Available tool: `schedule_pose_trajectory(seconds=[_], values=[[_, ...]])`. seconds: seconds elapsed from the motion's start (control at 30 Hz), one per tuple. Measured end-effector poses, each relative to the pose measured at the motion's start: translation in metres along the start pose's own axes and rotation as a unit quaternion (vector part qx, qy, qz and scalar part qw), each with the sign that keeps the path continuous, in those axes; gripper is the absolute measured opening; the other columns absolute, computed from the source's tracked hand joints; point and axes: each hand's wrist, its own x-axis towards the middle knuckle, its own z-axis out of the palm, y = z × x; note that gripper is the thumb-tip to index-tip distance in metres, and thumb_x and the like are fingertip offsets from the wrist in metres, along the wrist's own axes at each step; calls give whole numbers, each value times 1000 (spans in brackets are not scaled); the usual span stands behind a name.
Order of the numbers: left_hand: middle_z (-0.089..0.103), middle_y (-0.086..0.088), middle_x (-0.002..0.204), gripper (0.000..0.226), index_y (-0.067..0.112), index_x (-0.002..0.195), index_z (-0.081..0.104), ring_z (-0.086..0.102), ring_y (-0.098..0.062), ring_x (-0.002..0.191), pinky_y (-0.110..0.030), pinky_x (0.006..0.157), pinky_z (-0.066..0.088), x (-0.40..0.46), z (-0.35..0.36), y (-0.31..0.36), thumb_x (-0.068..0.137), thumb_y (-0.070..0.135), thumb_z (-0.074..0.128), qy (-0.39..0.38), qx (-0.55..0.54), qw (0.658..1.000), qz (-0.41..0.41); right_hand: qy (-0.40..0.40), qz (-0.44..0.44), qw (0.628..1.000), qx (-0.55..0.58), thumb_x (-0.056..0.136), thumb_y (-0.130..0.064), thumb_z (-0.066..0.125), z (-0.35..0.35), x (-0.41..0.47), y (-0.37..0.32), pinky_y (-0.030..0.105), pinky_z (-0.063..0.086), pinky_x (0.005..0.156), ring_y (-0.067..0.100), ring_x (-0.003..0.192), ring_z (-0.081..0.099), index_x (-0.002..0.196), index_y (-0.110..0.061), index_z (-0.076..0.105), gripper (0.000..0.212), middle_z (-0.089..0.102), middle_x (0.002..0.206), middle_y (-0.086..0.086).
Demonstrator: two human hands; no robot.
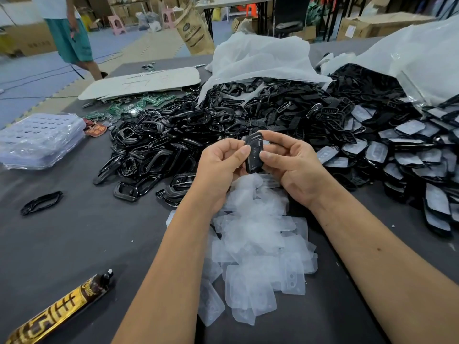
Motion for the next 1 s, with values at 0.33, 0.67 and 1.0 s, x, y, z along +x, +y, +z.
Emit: schedule_pose_trajectory(seconds=[0.33, 0.67, 1.0], values=[[78, -8, 95, 16, 20, 100, 77, 69, -14, 81, -28, 71, 59, 6, 28, 12, 102, 12, 64, 39, 90, 994, 47, 116, -185, 883, -416, 79, 14, 78, -8, -12, -38, 35, 63, 88, 14, 86, 76, 101, -9, 80, 32, 79, 90, 5], [77, -6, 112, 38, 21, 136, 69, 68, -24, 104, -29, 95, 50, 36, 163, 14, 99, 14, 62, -96, 326, 933, 116, 257, -187, 624, -714, 79, 8, 64, -79, -44, -124, 33, 52, 87, 28, 94, 69, 98, -14, 81, 34, 77, 96, 8], [62, -12, 129, 42, 26, 135, 67, 50, -37, 123, -47, 106, 43, 38, 194, 8, 96, 16, 53, -57, 461, 877, 122, 256, 8, 580, -773, 82, -3, 63, -96, -46, -150, 40, 56, 94, 34, 105, 68, 102, -22, 82, 34, 78, 106, 12]])
